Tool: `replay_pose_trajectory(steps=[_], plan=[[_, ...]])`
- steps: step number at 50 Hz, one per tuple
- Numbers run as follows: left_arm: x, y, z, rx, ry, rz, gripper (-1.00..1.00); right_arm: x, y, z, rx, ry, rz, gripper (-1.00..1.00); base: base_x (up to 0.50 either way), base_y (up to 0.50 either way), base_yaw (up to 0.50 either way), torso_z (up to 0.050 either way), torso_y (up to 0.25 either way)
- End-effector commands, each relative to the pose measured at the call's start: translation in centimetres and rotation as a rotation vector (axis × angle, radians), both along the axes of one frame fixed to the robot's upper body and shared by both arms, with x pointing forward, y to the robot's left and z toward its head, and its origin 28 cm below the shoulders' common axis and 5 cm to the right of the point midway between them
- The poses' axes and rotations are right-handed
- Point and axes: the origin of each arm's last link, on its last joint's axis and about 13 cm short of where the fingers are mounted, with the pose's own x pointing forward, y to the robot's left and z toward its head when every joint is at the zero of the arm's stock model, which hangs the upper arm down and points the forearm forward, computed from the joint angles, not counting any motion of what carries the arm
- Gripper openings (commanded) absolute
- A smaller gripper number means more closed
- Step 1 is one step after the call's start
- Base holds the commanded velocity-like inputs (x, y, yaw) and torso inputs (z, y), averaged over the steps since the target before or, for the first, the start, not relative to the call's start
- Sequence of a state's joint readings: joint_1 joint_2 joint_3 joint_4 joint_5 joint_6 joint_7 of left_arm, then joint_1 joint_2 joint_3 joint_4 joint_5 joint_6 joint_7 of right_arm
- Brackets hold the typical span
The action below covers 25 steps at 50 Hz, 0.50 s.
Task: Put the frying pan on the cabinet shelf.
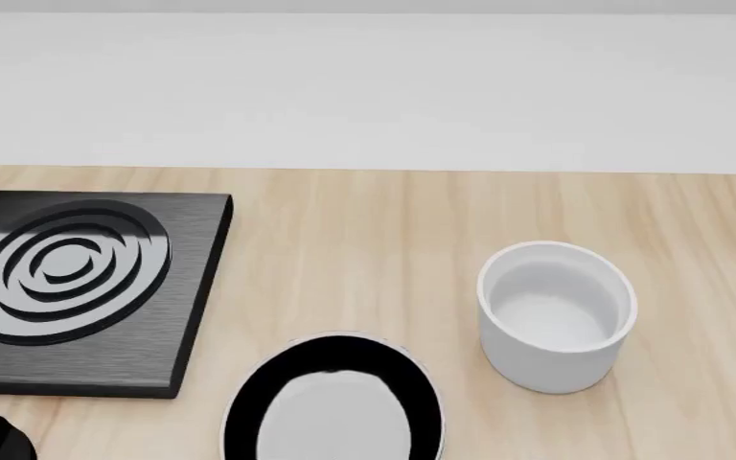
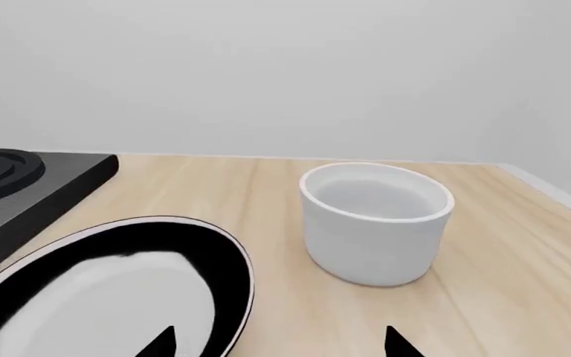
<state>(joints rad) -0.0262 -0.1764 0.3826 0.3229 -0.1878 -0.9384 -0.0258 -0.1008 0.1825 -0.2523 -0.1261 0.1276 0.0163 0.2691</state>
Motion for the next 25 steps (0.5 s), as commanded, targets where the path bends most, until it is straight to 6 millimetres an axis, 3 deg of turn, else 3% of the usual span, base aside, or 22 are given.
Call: replay_pose_trajectory(steps=[1,25], plan=[[0.3,0.0,0.4,-0.011,-0.029,0.015,-1.0,0.1,-0.2,0.1,0.001,0.003,-0.004,1.0,0.0,0.0,0.0,0.0,0.0],[1.7,1.4,4.4,-0.051,-0.16,0.094,-1.0,0.1,-0.2,0.1,-0.003,0.006,-0.002,1.0,0.0,0.0,0.0,0.0,0.001]])
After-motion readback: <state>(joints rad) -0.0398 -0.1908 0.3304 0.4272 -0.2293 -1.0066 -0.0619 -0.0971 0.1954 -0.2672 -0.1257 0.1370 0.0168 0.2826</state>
